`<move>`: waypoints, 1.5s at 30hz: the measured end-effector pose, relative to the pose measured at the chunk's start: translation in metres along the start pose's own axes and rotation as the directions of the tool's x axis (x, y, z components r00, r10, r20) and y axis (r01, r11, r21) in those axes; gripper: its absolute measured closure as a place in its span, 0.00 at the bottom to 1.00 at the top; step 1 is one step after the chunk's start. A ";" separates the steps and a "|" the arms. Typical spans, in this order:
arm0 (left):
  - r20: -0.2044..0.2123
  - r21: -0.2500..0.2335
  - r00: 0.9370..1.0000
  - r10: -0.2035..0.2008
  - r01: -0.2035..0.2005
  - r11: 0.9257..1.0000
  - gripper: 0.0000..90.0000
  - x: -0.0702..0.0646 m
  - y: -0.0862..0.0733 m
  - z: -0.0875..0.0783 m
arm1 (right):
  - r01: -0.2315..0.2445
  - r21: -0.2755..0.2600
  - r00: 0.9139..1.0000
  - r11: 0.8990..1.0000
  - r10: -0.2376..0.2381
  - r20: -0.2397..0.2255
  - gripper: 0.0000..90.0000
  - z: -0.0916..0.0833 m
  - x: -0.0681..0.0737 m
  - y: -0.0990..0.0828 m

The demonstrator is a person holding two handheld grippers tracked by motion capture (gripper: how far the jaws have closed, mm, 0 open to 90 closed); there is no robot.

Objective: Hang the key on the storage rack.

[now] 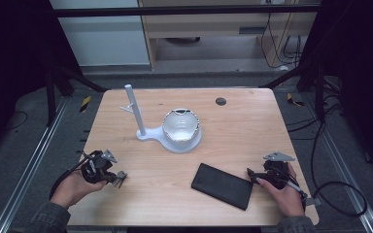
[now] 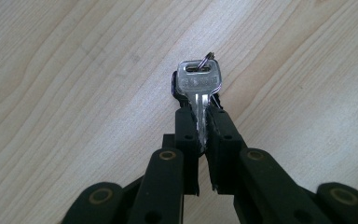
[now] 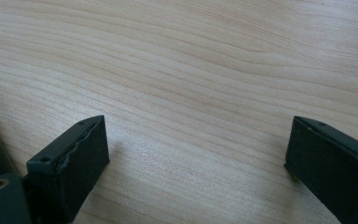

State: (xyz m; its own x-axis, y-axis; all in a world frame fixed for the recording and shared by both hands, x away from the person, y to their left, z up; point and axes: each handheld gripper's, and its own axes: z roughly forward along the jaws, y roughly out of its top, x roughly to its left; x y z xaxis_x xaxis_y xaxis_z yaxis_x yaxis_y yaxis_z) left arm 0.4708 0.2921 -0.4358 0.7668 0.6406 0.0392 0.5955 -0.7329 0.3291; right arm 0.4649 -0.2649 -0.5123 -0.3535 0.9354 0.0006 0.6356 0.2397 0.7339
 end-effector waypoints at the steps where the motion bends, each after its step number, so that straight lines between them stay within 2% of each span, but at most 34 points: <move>1: 0.000 -0.001 1.000 0.002 -0.002 1.000 0.93 0.000 0.001 -0.003 | 0.000 0.000 1.000 1.000 0.000 0.000 0.07 0.000 0.000 0.000; 10: -0.012 -0.015 1.000 0.008 -0.008 1.000 0.93 0.001 0.006 -0.025 | 0.005 -0.001 1.000 1.000 -0.005 -0.001 0.07 0.000 0.000 0.000; 13: -0.025 -0.022 1.000 0.014 -0.015 1.000 0.93 0.002 0.012 -0.038 | 0.005 -0.001 1.000 1.000 -0.005 -0.001 0.07 0.000 0.000 0.000; 16: -0.042 -0.037 0.999 0.015 -0.017 0.999 0.93 0.003 0.018 -0.052 | 0.005 -0.001 1.000 1.000 -0.005 -0.001 0.07 0.000 0.000 0.000; 17: -0.049 -0.049 0.999 0.021 -0.024 0.999 0.93 0.003 0.023 -0.061 | 0.005 -0.002 1.000 1.000 -0.005 -0.002 0.07 0.000 0.000 0.000; 18: -0.049 -0.049 0.999 0.021 -0.024 0.999 0.93 0.003 0.023 -0.061 | 0.005 -0.002 1.000 1.000 -0.005 -0.002 0.07 0.000 0.000 0.000; 21: -0.079 -0.061 0.996 0.038 -0.043 0.997 0.93 0.003 0.039 -0.081 | 0.005 0.000 1.000 1.000 -0.005 -0.001 0.07 0.000 0.000 0.000; 22: -0.079 -0.061 0.996 0.038 -0.043 0.997 0.93 0.003 0.039 -0.081 | 0.005 0.000 1.000 1.000 -0.005 -0.001 0.07 0.000 0.000 0.000; 23: -0.085 -0.067 0.995 0.042 -0.048 0.997 0.93 0.003 0.046 -0.087 | 0.005 -0.002 1.000 1.000 -0.005 -0.002 0.07 0.000 0.000 0.000; 24: -0.085 -0.067 0.995 0.042 -0.048 0.997 0.93 0.003 0.046 -0.087 | 0.005 -0.002 1.000 1.000 -0.005 -0.002 0.07 0.000 0.000 0.000; 25: -0.089 -0.073 0.995 0.045 -0.051 0.996 0.93 0.004 0.053 -0.093 | 0.005 0.000 1.000 1.000 -0.005 -0.002 0.07 0.000 0.000 0.000; 29: -0.088 -0.080 0.995 0.045 -0.052 0.995 0.93 0.007 0.065 -0.100 | 0.006 -0.001 1.000 1.000 -0.006 -0.001 0.07 0.000 0.000 0.000; 36: -0.094 -0.092 0.995 0.044 -0.052 0.994 0.93 0.011 0.077 -0.110 | 0.005 -0.002 1.000 1.000 -0.005 -0.002 0.07 0.000 0.000 0.000; 45: -0.107 -0.132 0.994 0.033 -0.047 0.990 0.93 0.018 0.096 -0.133 | 0.005 -0.002 1.000 1.000 -0.005 -0.002 0.07 0.000 0.000 0.000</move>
State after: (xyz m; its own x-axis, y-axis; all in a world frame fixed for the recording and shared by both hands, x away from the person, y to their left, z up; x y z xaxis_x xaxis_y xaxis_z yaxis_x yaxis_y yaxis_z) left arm 0.5099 0.2641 -0.2783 0.7558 0.6373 0.1507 0.5221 -0.7253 0.4488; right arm 0.4650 -0.2648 -0.5124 -0.3579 0.9338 -0.0013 0.6327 0.2436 0.7351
